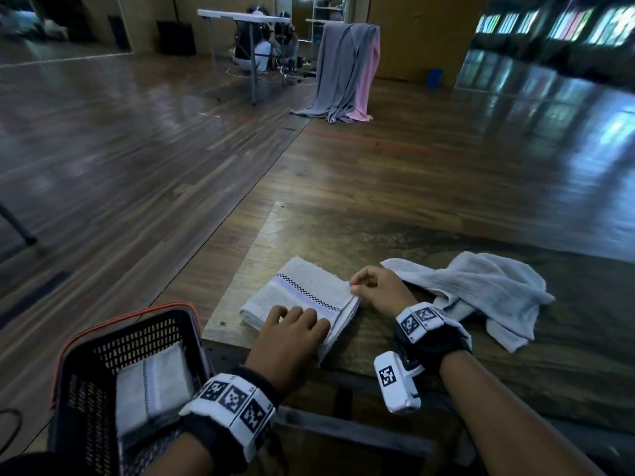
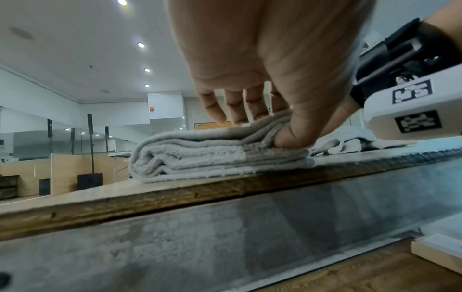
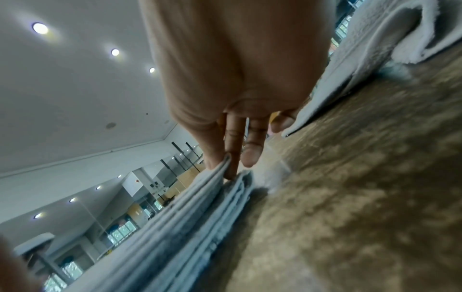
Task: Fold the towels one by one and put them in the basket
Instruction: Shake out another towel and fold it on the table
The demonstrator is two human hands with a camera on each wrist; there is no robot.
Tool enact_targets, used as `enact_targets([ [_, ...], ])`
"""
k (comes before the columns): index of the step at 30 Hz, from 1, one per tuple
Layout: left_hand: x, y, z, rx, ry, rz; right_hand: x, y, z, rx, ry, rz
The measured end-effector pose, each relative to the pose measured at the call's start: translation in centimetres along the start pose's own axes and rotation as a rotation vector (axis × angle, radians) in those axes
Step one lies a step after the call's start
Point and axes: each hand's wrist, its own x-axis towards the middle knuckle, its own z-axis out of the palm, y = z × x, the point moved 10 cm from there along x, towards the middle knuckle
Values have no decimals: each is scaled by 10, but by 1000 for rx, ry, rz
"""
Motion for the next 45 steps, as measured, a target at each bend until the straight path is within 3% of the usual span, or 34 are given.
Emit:
enact_targets([
  [4, 3, -11, 12, -74, -179, -37, -7, -3, 1, -311, 19, 9],
  [6, 10, -21, 9, -185, -203, -65, -16, -14, -2, -525, 86, -41],
  [11, 38, -78, -11, -145, -123, -178, -72, -59, 37, -634, 40, -322],
  [15, 42, -96, 24, -161, -314, -164, -131, -68, 75, -764, -59, -544],
  [18, 45, -86, 35, -206, -360, -124, -136, -50, 57, -781, -38, -490],
  [22, 48, -64, 35, -191, -417, -106, -114, -9, -2, -679, 78, -275],
  [26, 52, -19, 37, -349, -462, 55, -91, 40, -43, -579, 117, -82],
  [31, 70, -31, 20, -316, -207, 10, -67, 65, -47, -207, 31, 48],
  [35, 77, -41, 28, -389, -220, -32, -56, 61, -43, -249, 6, -4],
  [40, 74, -34, 20, -476, -122, 79, -56, 41, -49, -433, 71, -165],
  [45, 68, -37, 33, -476, -205, 71, -62, 27, -46, -460, 63, -309],
])
